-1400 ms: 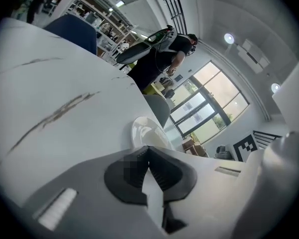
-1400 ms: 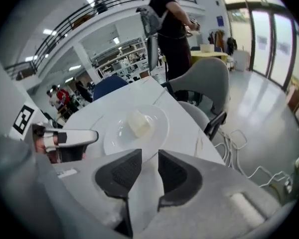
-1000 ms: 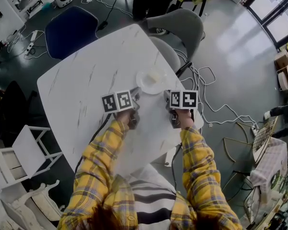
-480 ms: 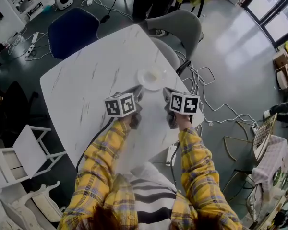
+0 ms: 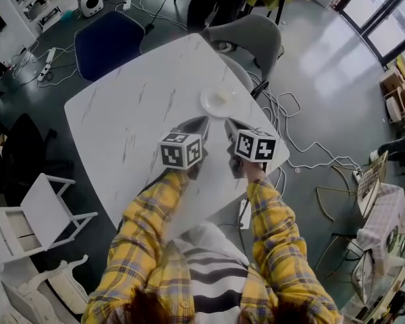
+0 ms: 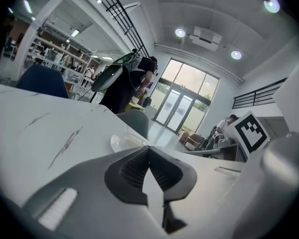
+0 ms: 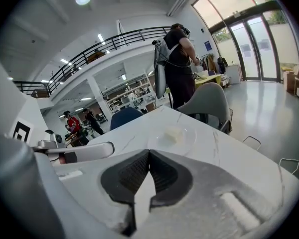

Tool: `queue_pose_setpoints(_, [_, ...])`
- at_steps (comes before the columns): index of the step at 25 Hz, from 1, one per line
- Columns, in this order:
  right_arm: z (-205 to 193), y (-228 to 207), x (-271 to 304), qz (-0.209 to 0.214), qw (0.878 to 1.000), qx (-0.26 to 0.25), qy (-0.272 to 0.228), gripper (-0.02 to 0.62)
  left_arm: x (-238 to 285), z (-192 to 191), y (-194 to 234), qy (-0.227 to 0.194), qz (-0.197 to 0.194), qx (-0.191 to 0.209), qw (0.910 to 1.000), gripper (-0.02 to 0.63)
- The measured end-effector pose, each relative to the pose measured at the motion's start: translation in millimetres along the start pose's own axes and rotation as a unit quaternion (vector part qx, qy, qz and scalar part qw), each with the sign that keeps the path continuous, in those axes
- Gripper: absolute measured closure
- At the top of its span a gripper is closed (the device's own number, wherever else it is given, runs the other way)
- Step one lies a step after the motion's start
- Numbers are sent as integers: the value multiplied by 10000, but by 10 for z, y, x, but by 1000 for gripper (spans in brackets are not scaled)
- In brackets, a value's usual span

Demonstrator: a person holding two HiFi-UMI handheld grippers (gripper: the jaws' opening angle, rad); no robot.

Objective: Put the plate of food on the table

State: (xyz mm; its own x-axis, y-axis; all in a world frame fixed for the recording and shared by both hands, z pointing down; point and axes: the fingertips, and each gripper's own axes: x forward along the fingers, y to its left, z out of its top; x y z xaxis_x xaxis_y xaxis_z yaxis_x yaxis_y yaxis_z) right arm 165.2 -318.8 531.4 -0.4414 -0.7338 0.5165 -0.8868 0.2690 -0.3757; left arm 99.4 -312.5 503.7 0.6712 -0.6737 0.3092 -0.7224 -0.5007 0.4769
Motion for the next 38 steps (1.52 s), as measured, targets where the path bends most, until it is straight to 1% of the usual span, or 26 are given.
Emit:
queue_pose_setpoints(2, [-11,122,-89,-17,10000,-5,-95,592,-138,13,-48,-77,11,147,9999,609])
queue_pose_setpoints(8, [-137,476,-436,-222,9986,-75,-470,592,-637,-73,-221,-233,-11,290,9993,609])
queue_pose_setpoints(11, [-268,646,-634,-273,9975,29,-656,594,-894,-152,-334,-298,-107,381,9988,609])
queue_pose_setpoints(15, [-485,868,-835,-363,9964,79,-763,594,-1173,-271,-430,-305,-235,520,9979,609])
queue_pose_setpoints(22, [-783,1162,-1259,-657,9938,56,-895,594,-1592,-474,-631,-233,-502,591,9967,609])
queue_pose_setpoints(28, [-929,1290,-1557,-838,9917,15,-978,594,-1836,-568,-831,-234,-677,556,9959,609])
queue_pose_setpoints(33, [-1076,1352,-1749,-827,9916,52,-992,594,-2011,-680,-988,-292,-701,569,9955,609])
queue_pose_setpoints(38, [-1200,1430,-1953,-663,9922,75,-1050,594,-2204,-760,-1121,-401,-544,574,9961,609])
